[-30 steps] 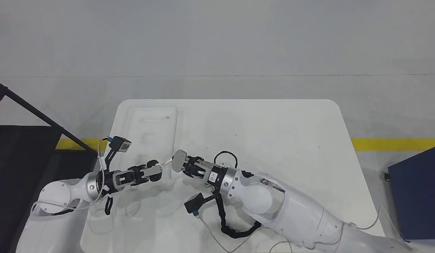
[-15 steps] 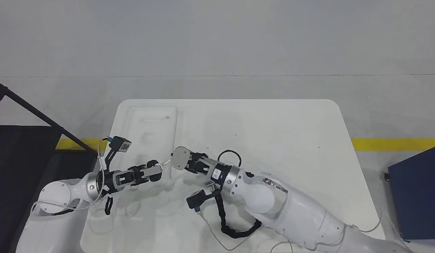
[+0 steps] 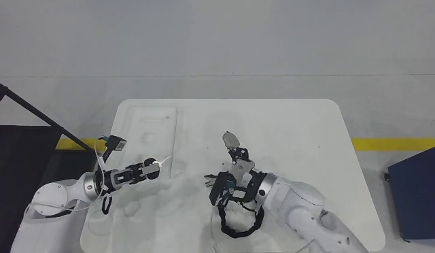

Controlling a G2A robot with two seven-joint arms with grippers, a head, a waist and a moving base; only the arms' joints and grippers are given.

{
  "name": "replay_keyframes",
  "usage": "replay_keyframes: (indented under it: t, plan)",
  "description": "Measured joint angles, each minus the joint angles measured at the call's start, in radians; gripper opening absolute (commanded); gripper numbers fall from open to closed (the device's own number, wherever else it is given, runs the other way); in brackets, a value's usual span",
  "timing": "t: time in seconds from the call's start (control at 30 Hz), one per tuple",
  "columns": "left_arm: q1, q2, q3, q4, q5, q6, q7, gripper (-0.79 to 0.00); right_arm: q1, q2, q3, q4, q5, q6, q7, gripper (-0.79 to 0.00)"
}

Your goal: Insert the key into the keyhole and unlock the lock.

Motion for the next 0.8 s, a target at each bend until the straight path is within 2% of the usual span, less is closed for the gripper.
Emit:
replay_keyframes:
  t: [0.07, 0.17, 0.23, 0.37, 0.47, 0.53, 0.6, 0.63, 0.8]
  plan:
    - [0.008, 0.003, -0.007, -0.01, 0.0, 0.004, 0.001, -0.785, -0.022, 0.002, 0.033, -0.013, 0.251, -0.079, 0.068, 0.0]
    - [0.011, 0.004, -0.009, -0.014, 0.0, 0.007, -0.002, -0.785, -0.02, 0.002, 0.034, -0.012, 0.457, -0.085, 0.077, 0.0]
    - [0.011, 0.004, -0.009, -0.013, 0.0, 0.007, -0.002, -0.785, -0.02, 0.002, 0.033, -0.012, 0.474, -0.078, 0.068, 0.0]
    - [0.011, 0.004, -0.009, -0.013, 0.0, 0.007, -0.002, -0.785, -0.02, 0.002, 0.033, -0.012, 0.34, -0.079, 0.068, 0.0]
    - [0.011, 0.004, -0.009, -0.013, 0.0, 0.007, -0.002, -0.785, -0.021, 0.002, 0.034, -0.01, 0.337, -0.078, 0.069, 0.0]
    - [0.011, 0.004, -0.009, -0.013, 0.0, 0.007, -0.002, -0.785, -0.034, -0.003, 0.038, 0.028, 0.385, -0.032, 0.111, 0.0]
    - [0.011, 0.004, -0.009, -0.013, 0.0, 0.007, -0.002, -0.785, -0.013, -0.009, 0.033, 0.057, 0.486, 0.033, 0.225, 0.0]
    - [0.011, 0.004, -0.009, -0.013, 0.0, 0.007, -0.002, -0.785, 0.037, -0.014, 0.022, 0.053, 0.562, 0.046, 0.336, 0.0]
    - [0.011, 0.004, -0.009, -0.013, 0.0, 0.007, -0.002, -0.785, 0.277, -0.04, -0.08, 0.154, 0.82, -0.008, 0.81, 0.0]
